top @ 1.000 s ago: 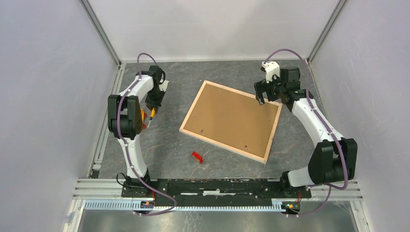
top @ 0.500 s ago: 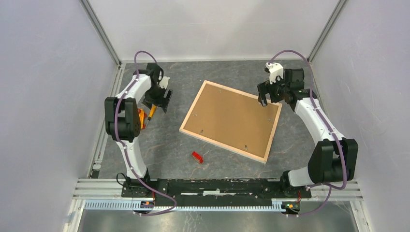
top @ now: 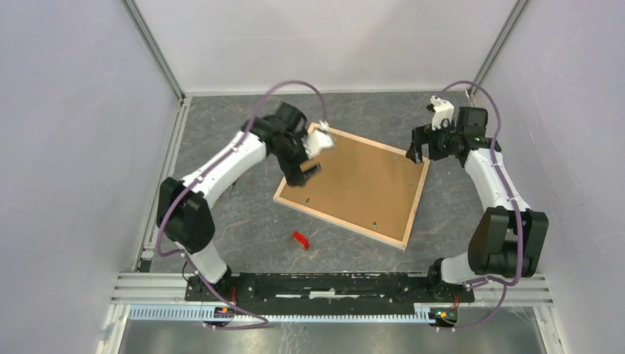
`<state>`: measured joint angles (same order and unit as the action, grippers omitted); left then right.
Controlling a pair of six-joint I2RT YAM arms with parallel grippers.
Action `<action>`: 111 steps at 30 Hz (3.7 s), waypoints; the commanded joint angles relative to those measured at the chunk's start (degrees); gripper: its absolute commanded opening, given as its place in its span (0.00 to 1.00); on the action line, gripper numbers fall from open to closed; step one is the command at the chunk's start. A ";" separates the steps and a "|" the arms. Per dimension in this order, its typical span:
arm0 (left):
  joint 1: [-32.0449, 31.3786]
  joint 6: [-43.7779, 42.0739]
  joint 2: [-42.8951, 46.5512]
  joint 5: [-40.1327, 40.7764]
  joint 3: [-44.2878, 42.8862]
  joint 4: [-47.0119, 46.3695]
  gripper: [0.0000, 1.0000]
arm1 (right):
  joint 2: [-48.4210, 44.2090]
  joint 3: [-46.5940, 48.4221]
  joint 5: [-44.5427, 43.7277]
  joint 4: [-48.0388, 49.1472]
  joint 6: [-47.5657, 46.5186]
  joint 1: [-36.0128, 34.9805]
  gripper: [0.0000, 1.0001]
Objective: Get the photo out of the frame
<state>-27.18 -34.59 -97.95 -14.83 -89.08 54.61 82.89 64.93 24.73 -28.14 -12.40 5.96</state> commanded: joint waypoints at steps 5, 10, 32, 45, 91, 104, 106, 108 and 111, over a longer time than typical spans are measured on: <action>-17.10 -15.60 -1.41 -3.28 6.65 -3.27 0.94 | 1.06 -6.15 12.66 -1.30 2.06 8.18 0.98; -24.33 -17.01 -4.52 -1.18 9.51 -6.61 0.83 | 1.27 -9.64 15.16 -0.89 3.09 11.17 0.98; -30.31 -18.96 -12.43 2.98 16.56 -20.19 0.43 | -0.44 -16.65 17.58 0.70 5.40 17.14 0.98; -28.91 -15.13 -13.31 0.64 11.37 -18.19 0.06 | -0.36 -22.26 17.13 3.93 10.30 19.08 0.97; -27.01 -14.88 9.67 12.00 32.99 -56.95 0.81 | 3.03 -48.43 46.03 42.64 57.26 17.25 0.05; -32.76 -17.60 11.64 10.27 40.12 -59.77 0.89 | -0.77 -47.48 45.98 35.10 58.22 17.07 0.00; -33.16 -17.17 8.89 15.53 39.67 -63.48 0.89 | -1.11 -47.14 46.60 32.71 56.82 16.90 0.00; -33.41 -17.84 5.60 21.41 39.18 -68.52 0.89 | -1.43 -46.58 46.70 28.68 54.42 16.85 0.00; -33.51 -17.56 2.34 25.14 37.34 -72.38 0.87 | -2.15 -46.16 47.07 24.14 52.59 16.77 0.00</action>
<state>-60.51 -51.09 -91.66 2.55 -49.15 -8.16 82.46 16.95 69.21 5.39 42.15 23.27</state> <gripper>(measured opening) 0.888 0.334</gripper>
